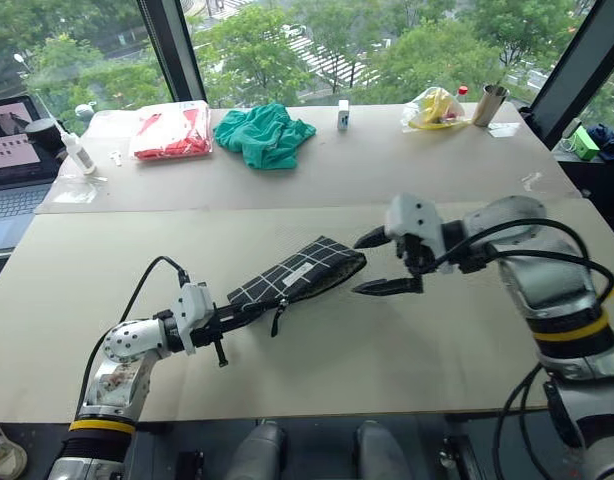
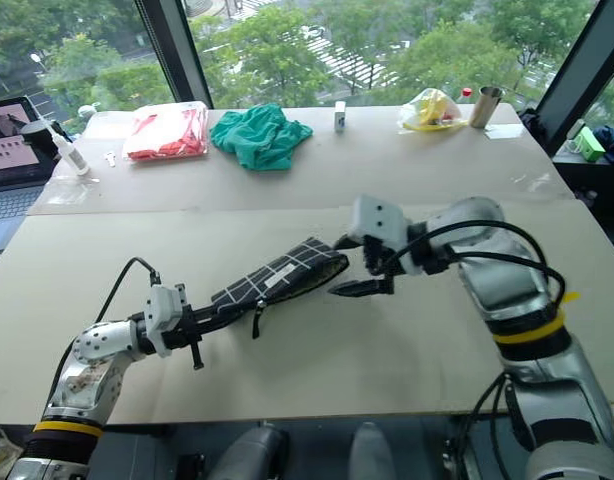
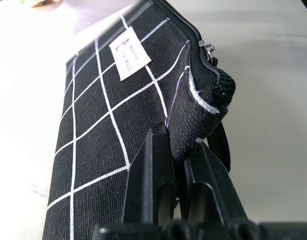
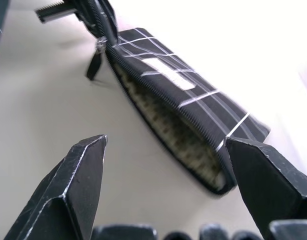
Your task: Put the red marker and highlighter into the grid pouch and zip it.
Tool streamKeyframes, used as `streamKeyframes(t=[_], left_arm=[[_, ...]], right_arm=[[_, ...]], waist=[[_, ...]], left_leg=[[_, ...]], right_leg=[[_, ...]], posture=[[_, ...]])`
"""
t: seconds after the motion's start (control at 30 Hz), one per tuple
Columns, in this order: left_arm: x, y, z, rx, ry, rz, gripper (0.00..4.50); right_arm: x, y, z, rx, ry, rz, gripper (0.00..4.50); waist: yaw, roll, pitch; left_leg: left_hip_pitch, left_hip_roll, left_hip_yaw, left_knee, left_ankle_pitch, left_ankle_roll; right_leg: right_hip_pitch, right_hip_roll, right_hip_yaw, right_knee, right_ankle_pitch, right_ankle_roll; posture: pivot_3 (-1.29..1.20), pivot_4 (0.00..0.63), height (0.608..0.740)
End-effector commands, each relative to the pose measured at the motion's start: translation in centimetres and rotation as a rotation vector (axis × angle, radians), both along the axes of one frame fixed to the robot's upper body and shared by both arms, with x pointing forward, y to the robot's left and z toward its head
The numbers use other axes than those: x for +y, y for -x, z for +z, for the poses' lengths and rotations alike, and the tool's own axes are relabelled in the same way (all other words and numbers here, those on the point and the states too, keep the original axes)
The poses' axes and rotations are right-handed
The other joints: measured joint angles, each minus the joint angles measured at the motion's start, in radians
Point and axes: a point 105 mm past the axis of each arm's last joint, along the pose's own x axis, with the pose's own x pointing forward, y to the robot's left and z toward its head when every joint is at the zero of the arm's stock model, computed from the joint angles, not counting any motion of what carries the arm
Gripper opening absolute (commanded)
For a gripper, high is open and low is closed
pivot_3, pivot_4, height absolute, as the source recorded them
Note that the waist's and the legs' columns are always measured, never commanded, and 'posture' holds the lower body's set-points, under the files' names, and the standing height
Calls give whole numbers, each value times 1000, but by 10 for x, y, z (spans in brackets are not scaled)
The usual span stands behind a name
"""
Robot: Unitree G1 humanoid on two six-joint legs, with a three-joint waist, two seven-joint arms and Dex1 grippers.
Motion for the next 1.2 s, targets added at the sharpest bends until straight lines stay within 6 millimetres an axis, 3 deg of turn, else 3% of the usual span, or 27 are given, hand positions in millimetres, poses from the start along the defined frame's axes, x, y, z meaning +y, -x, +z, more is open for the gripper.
streamKeyframes(t=[0.03,0.2,0.3,0.53,0.7,0.83,0.93,1.2], left_arm=[[-8,-4,8,-31,14,-13,0],[-23,-7,8,-31,16,-76,0],[-29,-9,8,-33,14,-105,0],[-34,-13,7,-36,1,-128,0],[-38,-14,6,-34,2,-133,0],[-41,-15,5,-33,9,-131,0],[-42,-16,6,-34,12,-128,0],[-39,-20,7,-38,17,-114,0]], right_arm=[[-8,13,-11,85,-48,-78,4167],[11,30,-53,202,-72,-130,4167],[26,20,-62,200,-100,-189,4167],[67,1,-57,236,-211,-283,4167],[95,5,-48,305,-280,-263,4167],[104,9,-53,340,-270,-260,4167],[107,9,-53,353,-279,-266,3477],[101,5,-49,319,-263,-267,717]], waist=[[-4,0,0],[-10,0,0],[-11,0,0],[-10,0,0],[-11,0,0],[-10,0,0],[-12,0,0],[-13,0,0]], left_leg=[[0,0,1,0,0,0],[2,1,1,0,0,0],[2,0,2,0,0,0],[2,0,1,0,0,-1],[1,-1,1,0,1,-1],[2,0,0,0,1,-1],[2,-1,0,0,1,-1],[2,-1,0,0,1,-1]], right_leg=[[0,0,1,0,0,0],[1,0,2,1,0,0],[1,0,2,1,0,0],[1,0,2,1,0,0],[0,0,2,1,0,0],[0,0,2,1,0,0],[0,0,2,1,0,0],[0,0,2,1,0,0]], posture=[[0,150,740],[0,150,740],[0,150,740],[0,150,740],[0,150,740],[0,150,740],[0,150,740],[0,150,740]])
